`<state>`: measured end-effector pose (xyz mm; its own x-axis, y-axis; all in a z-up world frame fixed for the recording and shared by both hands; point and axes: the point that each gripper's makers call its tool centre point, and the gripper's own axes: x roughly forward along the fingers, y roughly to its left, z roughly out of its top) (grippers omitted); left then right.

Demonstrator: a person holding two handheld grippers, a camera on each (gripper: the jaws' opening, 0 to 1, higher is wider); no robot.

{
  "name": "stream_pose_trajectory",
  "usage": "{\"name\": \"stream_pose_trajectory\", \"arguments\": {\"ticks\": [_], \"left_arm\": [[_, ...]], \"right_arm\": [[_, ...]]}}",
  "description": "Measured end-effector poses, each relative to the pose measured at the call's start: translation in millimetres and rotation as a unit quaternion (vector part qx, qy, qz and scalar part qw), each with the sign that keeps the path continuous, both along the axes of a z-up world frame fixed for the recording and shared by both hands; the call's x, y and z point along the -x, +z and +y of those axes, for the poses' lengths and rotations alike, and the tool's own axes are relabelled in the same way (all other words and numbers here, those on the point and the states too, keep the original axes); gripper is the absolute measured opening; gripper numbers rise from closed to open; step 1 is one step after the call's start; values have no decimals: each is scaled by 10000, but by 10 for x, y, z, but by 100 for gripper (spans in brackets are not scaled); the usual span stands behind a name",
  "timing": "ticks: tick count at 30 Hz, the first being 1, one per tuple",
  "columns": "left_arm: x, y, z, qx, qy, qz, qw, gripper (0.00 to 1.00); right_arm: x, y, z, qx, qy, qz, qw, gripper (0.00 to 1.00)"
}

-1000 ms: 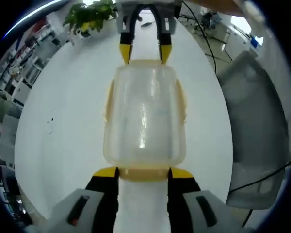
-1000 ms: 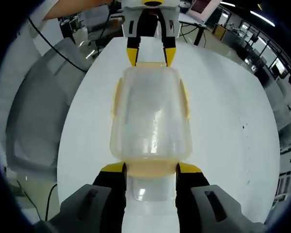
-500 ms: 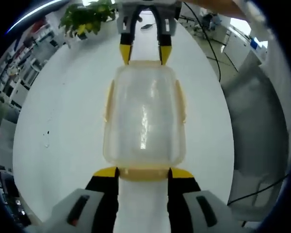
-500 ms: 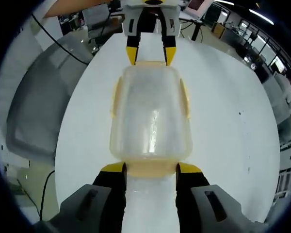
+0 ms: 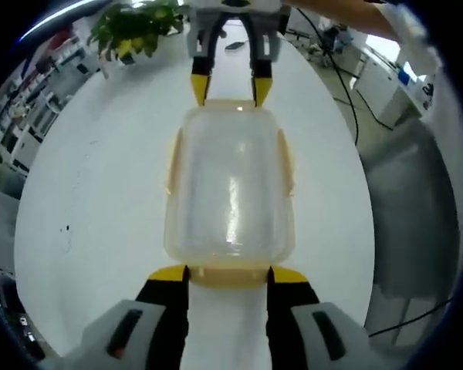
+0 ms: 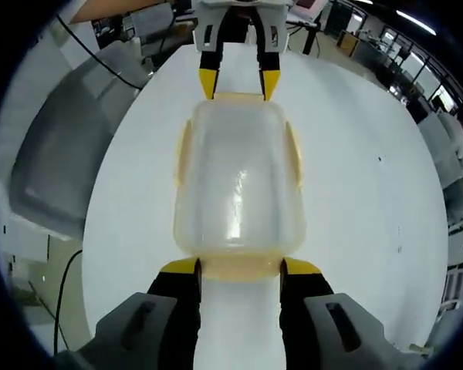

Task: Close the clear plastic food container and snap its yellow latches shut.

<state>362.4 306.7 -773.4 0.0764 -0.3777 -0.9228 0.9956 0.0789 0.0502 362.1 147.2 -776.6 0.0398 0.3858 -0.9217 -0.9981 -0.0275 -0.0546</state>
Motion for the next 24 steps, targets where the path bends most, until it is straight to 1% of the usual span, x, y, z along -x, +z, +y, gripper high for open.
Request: {"name": "stream_pose_trajectory", "arguments": {"ticks": [7,10,16,21,24], "left_arm": [[-6,-49,-76,-47,45,70,10000,34],[0,-79,-69,-130,34,94,9999,34],[6,-124,-70,-190,54,145,9997,34],[-4,-119,-79,-228,4,127,9997,34],[-17,-126,-82,-271,-45,61,9996,34]], "right_arm": [[-19,-93,-75,29,26,77,10000,36],[-7,-96,-66,-1,25,95,10000,36],[-7,-109,-72,-5,44,99,9999,36],[-4,-132,-84,0,4,162,9999,37],[1,-153,-84,21,-22,178,9998,37]]}}
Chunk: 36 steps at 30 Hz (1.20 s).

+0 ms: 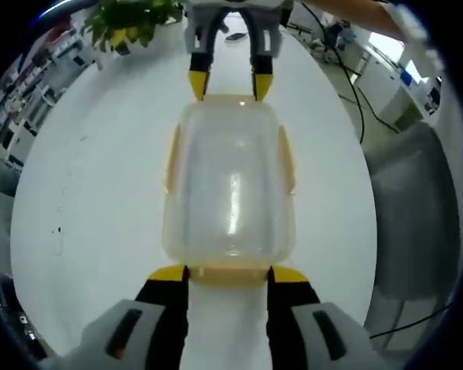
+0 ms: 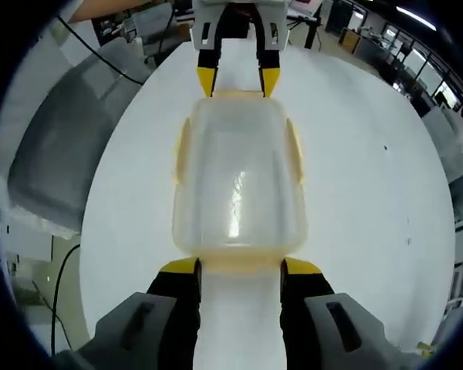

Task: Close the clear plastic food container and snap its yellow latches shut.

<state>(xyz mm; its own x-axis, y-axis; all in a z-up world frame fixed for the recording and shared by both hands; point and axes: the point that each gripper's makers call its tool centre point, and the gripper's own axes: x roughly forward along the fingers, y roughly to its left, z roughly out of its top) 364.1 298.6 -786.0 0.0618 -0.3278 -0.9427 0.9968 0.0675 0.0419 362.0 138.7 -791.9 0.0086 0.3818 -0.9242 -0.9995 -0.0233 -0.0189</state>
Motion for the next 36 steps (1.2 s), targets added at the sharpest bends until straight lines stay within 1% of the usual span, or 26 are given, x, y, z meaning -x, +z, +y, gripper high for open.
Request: {"name": "stream_pose_trajectory", "arguments": {"ticks": [3,19,29,32,36], "left_arm": [[-5,1,5,-95,-92,-86,9999,34],[-6,-26,36,-123,-143,-62,9998,34],[3,-31,45,-69,-156,-63,9998,35],[8,-30,60,1,-219,-81,9997,35],[1,-31,54,117,-176,-68,9998,35]], "right_arm": [[7,7,1,-18,-12,18,10000,37],[15,8,19,-58,-27,62,10000,37],[23,7,30,-55,-33,64,10000,37],[26,5,28,-64,-57,74,9999,37],[24,-13,9,-40,-227,134,9996,38]]}}
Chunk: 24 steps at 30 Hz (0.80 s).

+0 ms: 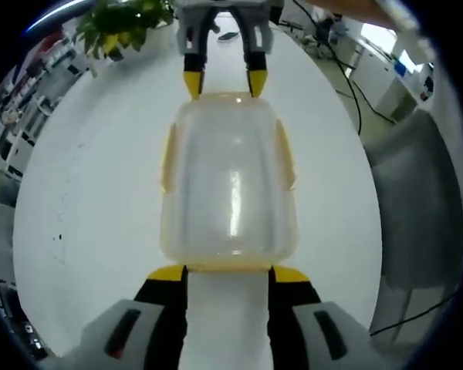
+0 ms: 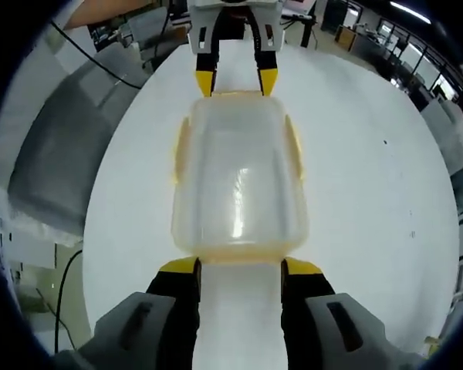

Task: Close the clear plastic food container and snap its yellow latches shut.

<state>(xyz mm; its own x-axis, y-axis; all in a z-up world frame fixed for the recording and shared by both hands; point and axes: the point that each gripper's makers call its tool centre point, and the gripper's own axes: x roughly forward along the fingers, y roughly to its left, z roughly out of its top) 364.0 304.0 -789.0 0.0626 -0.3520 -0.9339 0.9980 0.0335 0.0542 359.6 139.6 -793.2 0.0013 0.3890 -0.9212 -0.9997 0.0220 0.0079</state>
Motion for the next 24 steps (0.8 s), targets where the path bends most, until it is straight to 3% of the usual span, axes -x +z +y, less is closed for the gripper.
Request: {"name": "stream_pose_trajectory", "arguments": {"ticks": [8,12,14,18,22,24], "left_arm": [[-12,-1,40,121,283,-1,9995,37],[-1,-11,123,22,215,-78,9997,37],[11,7,150,57,183,-107,9998,37],[20,92,168,256,520,22,9983,38],[19,152,211,286,876,41,9957,42],[10,196,179,495,1149,97,9921,42]], "right_arm": [[-22,-14,-57,50,-193,-74,9998,39],[-48,-14,-137,97,-394,-148,9991,36],[-21,1,-176,50,-560,-24,9984,38],[-12,43,-253,43,-724,-50,9974,41],[19,104,-255,-201,-1295,221,9911,50],[15,135,-267,-246,-1393,211,9897,49]]}}
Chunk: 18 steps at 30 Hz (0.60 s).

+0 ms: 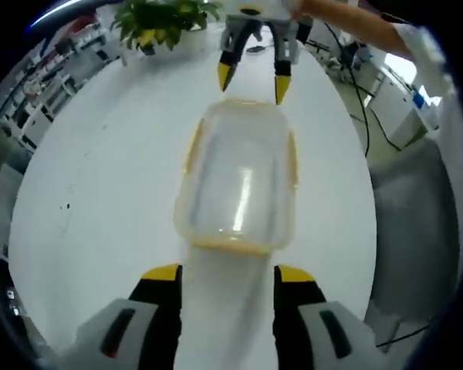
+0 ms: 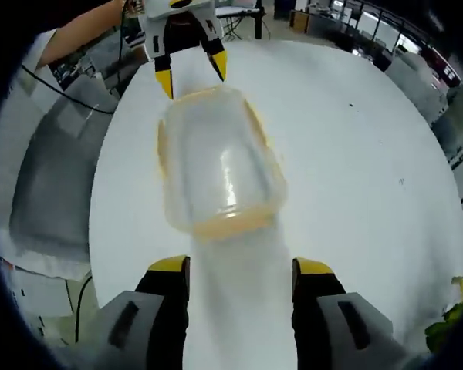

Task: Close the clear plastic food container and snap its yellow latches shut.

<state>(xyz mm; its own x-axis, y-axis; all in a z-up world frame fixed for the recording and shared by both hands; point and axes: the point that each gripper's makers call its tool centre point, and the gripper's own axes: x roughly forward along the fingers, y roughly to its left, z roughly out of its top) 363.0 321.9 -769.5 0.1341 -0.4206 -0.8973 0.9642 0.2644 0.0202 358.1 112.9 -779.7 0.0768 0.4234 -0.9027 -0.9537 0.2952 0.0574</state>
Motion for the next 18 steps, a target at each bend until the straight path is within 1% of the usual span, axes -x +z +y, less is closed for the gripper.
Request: {"name": "stream_pose_trajectory", "arguments": {"ticks": [1,2,3,4,5,6,7,8,10,11,12,13,14,15,16,17,18], "left_arm": [[41,32,-27,178,197,202,9994,43],[72,51,-39,280,324,355,9985,44],[81,64,-41,338,408,441,9976,46],[77,73,-25,337,552,503,9966,46],[53,82,-2,325,700,487,9958,47],[50,85,9,311,759,504,9953,48],[45,86,25,292,927,535,9938,48],[40,89,26,319,1062,565,9922,49],[44,101,8,464,1517,770,9843,52],[55,116,-11,574,1741,921,9787,52],[46,135,-43,718,1856,975,9751,52],[40,159,-85,908,1991,1053,9701,52],[45,173,-105,1055,2353,1274,9577,52],[56,176,-110,1101,2538,1424,9504,53],[66,186,-130,1196,2631,1530,9450,53],[87,189,-142,1267,2859,1718,9342,53],[98,180,-139,1274,3048,1836,9258,54]], "right_arm": [[-9,24,-2,-47,-153,2,9999,48],[-8,40,-6,-70,-214,34,9997,48],[-12,69,-4,-134,-316,58,9994,48],[-19,92,10,-229,-417,77,9988,49],[-14,118,11,-301,-602,171,9976,49],[-33,138,12,-355,-659,161,9971,49],[-44,155,16,-405,-717,156,9965,49],[-47,168,12,-420,-840,181,9954,48],[-31,200,26,-494,-1024,271,9932,48],[-12,214,38,-536,-1128,362,9915,48],[8,225,60,-587,-1166,402,9906,48],[24,233,77,-640,-1296,469,9884,48],[44,242,92,-692,-1388,545,9864,48],[50,247,98,-724,-1519,602,9839,48],[48,252,105,-762,-1661,649,9810,48],[58,257,108,-786,-1857,745,9766,48],[51,268,119,-851,-2014,790,9726,48]]}}
